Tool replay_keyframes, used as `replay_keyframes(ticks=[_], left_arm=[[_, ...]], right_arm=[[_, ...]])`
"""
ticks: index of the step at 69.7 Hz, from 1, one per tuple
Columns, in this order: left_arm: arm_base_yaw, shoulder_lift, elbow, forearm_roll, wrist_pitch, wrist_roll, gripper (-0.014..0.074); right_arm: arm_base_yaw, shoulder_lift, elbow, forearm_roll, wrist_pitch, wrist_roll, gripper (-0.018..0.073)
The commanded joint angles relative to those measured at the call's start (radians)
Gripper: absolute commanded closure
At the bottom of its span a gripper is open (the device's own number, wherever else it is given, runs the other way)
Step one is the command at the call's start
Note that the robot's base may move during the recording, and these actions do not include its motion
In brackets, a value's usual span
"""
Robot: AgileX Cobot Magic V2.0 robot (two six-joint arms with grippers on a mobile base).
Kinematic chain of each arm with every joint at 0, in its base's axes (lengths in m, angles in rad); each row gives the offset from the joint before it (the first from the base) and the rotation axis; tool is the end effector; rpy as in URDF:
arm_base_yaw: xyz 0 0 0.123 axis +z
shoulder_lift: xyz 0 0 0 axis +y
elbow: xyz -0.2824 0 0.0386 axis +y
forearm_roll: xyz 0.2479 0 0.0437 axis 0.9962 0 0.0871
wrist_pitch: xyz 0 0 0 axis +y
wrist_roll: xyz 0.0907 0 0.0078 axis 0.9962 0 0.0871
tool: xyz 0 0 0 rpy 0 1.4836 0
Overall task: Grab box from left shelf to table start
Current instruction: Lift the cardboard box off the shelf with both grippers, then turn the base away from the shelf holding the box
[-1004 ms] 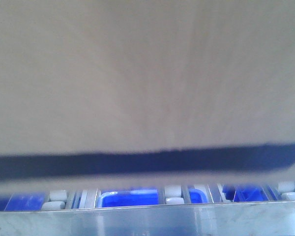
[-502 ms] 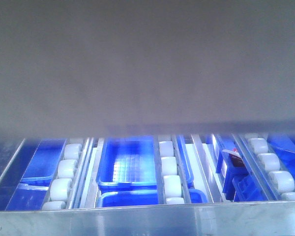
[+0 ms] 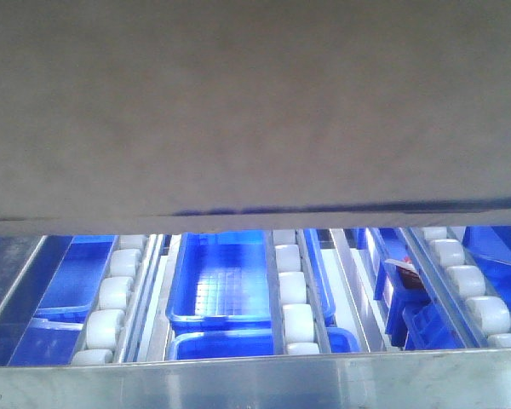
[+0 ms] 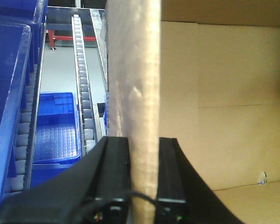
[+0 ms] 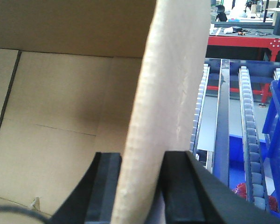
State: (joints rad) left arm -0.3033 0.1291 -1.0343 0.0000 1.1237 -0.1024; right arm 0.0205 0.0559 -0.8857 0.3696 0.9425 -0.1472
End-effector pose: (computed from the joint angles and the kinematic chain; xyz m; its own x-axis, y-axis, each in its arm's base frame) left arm -0.0631 0.0198 0.4076 -0.1548 -0.0587 -0.9862 0.2843 0.9534 -0.1013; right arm -0.0582 0.0254 0.3903 -0.0158 0.0730 -0.9972 -0.3115 0.9473 0.0742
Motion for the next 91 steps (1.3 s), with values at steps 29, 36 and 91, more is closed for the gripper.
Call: replay_keyframes(ticks=[29, 36, 91], left_arm=[[-0.005, 0.009, -0.036, 0.024, -0.140, -0.012, 0.0695], [-0.005, 0.009, -0.036, 0.024, -0.140, -0.012, 0.0695], [-0.017, 0.009, -0.036, 0.022, -0.140, -0.012, 0.0695]], right_arm=[[-0.002, 0.023, -0.026, -0.087, -0.111, -0.013, 0.0499], [-0.002, 0.023, -0.026, -0.087, -0.111, -0.013, 0.0499], [-0.004, 0.023, -0.026, -0.087, -0.111, -0.013, 0.0499]])
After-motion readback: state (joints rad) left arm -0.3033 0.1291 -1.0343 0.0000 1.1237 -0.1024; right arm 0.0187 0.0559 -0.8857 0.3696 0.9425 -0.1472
